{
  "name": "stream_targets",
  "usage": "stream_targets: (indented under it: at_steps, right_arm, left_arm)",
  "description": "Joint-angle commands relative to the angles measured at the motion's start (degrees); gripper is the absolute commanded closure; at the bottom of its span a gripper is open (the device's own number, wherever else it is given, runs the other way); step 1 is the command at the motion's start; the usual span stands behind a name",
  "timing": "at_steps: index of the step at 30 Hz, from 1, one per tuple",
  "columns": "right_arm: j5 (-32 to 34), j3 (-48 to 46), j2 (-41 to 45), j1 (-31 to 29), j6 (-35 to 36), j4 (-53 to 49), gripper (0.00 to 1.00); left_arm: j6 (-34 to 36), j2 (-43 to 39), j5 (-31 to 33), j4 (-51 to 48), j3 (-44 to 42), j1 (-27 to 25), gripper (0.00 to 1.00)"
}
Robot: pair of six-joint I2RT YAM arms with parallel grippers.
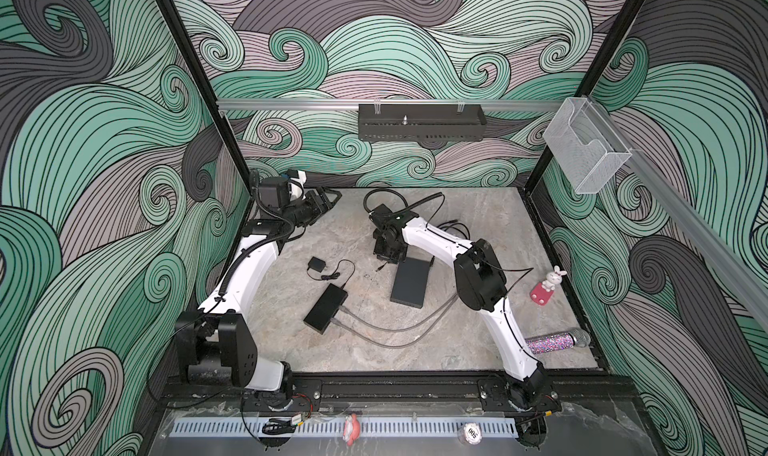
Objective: Insert the plug into the switch port
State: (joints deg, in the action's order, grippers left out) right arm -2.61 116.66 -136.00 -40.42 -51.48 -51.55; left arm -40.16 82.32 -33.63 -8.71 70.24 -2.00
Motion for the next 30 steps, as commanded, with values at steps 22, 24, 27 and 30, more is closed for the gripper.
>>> stream_targets:
  at_steps: [22, 24, 27, 30]
  right_arm:
    - [0.3, 1.2, -3.4, 1.5, 0.7, -1.2, 1.0]
    - [1.3, 1.6, -2.4, 1.7, 2.9, -1.2, 1.0]
    - [3.9, 2.2, 0.7, 1.6, 7.2, -0.5, 1.0]
    - [5.5, 1.4, 5.5, 1.7, 11.9, 0.3, 1.0]
  left_arm:
    - [0.1, -2.1, -0.5, 1.3, 0.0, 0.5, 0.23]
    - [0.2, -1.9, -0.6, 1.2, 0.0, 0.5, 0.23]
    - [0.5, -1.6, -0.4, 1.1, 0.0, 0.5, 0.23]
    - [1.7, -1.5, -0.3, 1.1, -0.1, 0.1, 0.23]
